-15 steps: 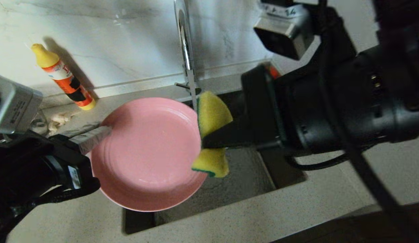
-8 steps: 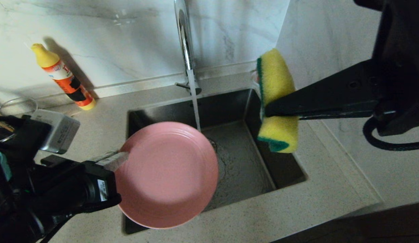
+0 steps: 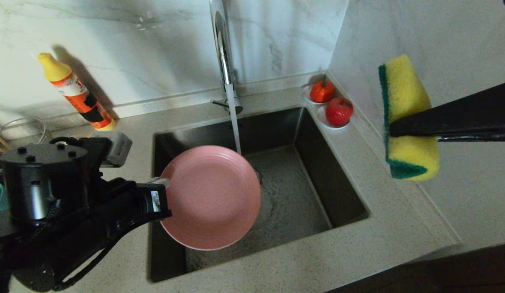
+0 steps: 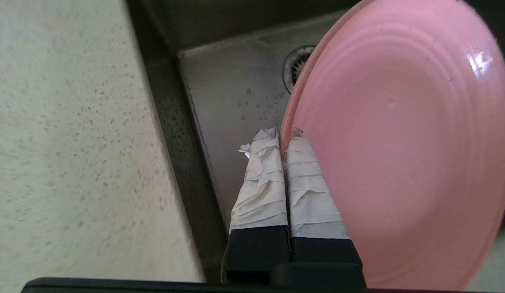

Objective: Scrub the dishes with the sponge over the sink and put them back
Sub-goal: Rinse the plate

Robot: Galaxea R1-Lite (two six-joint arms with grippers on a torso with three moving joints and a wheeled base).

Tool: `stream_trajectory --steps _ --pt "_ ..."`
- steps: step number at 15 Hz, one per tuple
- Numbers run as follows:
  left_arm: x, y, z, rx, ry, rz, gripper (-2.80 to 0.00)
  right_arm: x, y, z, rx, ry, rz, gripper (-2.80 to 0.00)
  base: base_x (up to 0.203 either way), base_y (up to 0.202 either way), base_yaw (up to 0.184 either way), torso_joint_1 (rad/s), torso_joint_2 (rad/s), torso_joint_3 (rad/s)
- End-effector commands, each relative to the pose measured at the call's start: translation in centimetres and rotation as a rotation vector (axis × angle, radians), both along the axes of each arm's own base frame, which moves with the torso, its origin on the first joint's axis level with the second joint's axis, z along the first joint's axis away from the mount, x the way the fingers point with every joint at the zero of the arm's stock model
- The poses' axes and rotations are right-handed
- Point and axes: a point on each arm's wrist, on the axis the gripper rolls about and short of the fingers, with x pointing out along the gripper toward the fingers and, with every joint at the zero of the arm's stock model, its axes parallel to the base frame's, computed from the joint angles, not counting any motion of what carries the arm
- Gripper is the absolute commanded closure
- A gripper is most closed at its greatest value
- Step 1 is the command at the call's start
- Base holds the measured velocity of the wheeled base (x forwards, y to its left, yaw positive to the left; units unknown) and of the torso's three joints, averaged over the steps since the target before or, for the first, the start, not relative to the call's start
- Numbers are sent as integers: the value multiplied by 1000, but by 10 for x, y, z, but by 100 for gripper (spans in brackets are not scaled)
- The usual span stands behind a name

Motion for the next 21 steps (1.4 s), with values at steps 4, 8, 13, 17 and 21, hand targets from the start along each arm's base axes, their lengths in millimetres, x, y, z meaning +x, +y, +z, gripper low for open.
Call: stream_trajectory --steps 4,8,13,17,21 --pt "42 3 -7 -99 51 78 0 2 -3 -6 -16 20 -23 0 0 0 0 0 0 0" --pt "60 -5 -4 -173 46 100 0 4 -2 -17 -47 47 -26 0 0 0 0 0 0 0" --pt "85 -13 -5 -233 46 126 0 4 -2 -25 -69 66 -32 0 0 0 0 0 0 0" --pt "90 -16 -8 -250 59 112 0 5 -2 -27 -76 69 -31 0 0 0 0 0 0 0" --pt "92 -18 -10 -253 59 94 0 7 0 -30 -51 52 -28 0 0 0 0 0 0 0"
